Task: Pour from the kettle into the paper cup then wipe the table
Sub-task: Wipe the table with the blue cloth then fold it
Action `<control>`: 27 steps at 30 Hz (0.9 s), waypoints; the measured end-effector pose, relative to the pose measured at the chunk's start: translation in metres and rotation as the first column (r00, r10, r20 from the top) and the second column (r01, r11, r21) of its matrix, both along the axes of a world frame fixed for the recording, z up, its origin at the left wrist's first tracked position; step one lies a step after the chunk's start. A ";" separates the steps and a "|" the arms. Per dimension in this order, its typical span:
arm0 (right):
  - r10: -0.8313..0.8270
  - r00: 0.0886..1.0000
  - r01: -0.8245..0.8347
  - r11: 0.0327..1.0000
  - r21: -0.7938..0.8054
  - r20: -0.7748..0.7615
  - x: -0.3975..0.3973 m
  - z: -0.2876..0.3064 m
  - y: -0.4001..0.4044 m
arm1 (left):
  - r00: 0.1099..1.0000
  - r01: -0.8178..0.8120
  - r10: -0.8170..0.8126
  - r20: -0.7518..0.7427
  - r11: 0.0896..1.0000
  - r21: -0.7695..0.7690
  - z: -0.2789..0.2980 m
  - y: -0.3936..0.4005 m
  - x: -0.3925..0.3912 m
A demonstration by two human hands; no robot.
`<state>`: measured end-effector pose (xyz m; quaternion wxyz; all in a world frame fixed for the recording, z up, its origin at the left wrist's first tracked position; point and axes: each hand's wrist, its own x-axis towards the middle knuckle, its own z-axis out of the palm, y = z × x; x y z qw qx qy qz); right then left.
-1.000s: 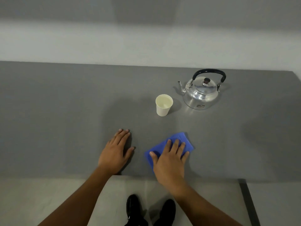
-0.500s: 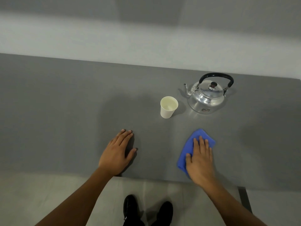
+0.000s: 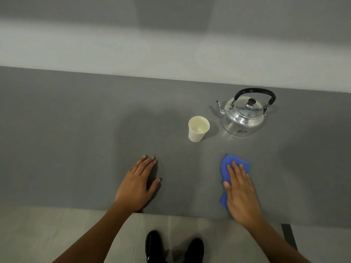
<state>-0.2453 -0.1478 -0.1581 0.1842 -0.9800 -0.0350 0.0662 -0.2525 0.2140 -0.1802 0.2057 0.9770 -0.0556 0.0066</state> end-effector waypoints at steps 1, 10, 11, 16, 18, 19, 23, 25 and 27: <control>-0.054 0.998 0.054 0.998 -0.017 -0.008 0.016 -0.001 -0.007 | 1.000 -0.001 0.001 -0.001 1.000 0.001 0.000 0.000 0.001; 0.087 0.996 -0.084 0.994 -0.069 0.034 0.078 -0.002 0.035 | 1.000 0.005 -0.004 -0.018 0.999 0.042 -0.001 0.000 0.002; 0.136 0.990 -0.135 0.989 -0.053 0.029 0.067 -0.003 0.035 | 1.000 0.007 -0.006 -0.022 0.999 0.048 -0.001 0.000 0.002; 0.324 0.945 -0.321 0.945 -0.059 0.037 0.011 -0.003 0.006 | 0.999 0.025 -0.022 -0.040 0.997 0.067 0.002 -0.001 0.003; 0.264 0.963 -0.262 0.964 -0.048 0.047 0.011 -0.002 -0.015 | 0.999 0.028 -0.025 -0.043 0.997 0.066 0.003 -0.002 0.002; 0.209 0.977 -0.208 0.977 -0.037 0.045 0.019 -0.003 -0.023 | 0.999 0.028 -0.026 -0.042 0.997 0.066 0.003 -0.002 0.001; 0.033 0.999 -0.031 0.997 -0.067 0.033 0.068 -0.005 -0.015 | 0.999 0.031 -0.028 -0.043 0.998 0.062 0.007 -0.005 0.002; 0.035 0.998 -0.032 0.997 -0.072 0.049 0.084 -0.007 0.004 | 0.998 0.036 -0.032 -0.053 0.998 0.061 0.007 -0.008 0.003; 0.097 0.994 -0.093 0.994 -0.064 0.056 0.087 -0.009 0.022 | 0.996 0.059 -0.054 -0.067 0.995 0.083 0.006 -0.009 0.001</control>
